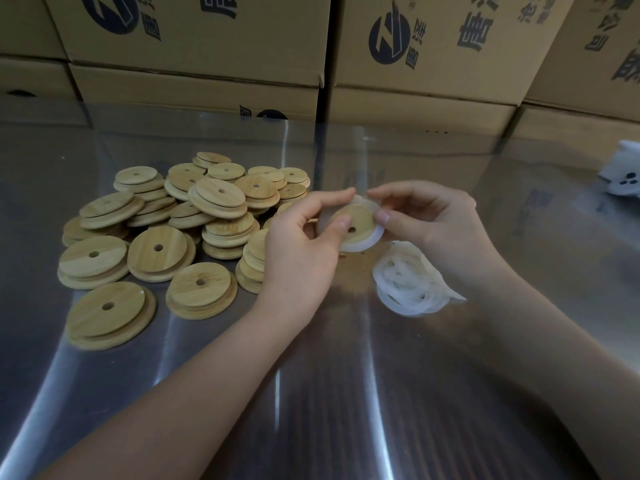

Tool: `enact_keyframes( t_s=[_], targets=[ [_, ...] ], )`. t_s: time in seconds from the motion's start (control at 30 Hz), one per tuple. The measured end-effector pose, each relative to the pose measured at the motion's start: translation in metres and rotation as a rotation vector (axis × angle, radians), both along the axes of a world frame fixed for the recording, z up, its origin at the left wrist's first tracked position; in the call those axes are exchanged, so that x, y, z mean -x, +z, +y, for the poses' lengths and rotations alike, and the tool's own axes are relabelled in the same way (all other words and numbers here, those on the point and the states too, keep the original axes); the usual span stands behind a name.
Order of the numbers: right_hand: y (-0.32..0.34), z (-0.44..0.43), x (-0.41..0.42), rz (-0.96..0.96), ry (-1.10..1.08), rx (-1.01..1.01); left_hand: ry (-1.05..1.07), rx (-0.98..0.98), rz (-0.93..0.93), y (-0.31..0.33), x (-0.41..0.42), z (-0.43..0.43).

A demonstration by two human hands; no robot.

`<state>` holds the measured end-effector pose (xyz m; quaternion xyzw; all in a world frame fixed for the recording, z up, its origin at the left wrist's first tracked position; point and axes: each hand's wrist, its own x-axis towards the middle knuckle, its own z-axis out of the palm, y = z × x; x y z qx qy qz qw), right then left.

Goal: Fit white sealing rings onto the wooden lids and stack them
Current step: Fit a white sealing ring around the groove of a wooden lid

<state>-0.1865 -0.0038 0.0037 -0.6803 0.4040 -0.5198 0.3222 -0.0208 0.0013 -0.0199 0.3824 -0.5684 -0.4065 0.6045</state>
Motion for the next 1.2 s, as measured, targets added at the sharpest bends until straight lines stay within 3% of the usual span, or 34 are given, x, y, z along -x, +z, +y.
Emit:
enact_keyframes(
  t_s=[0.4,0.63,0.87,1.2],
  targets=[
    [0.005,0.002,0.003,-0.048,0.012,-0.098,-0.096,-0.165,0.21,0.003,0.001,0.002],
    [0.003,0.003,0.001,-0.013,0.018,-0.082,-0.184,-0.238,0.156,0.004,-0.001,0.002],
    [0.004,0.003,0.0,0.012,0.006,0.026,-0.115,-0.108,-0.026,0.004,-0.005,-0.002],
    [-0.006,-0.002,-0.002,0.24,-0.071,0.209,-0.039,-0.097,-0.158,0.001,0.003,0.0]
  ],
)
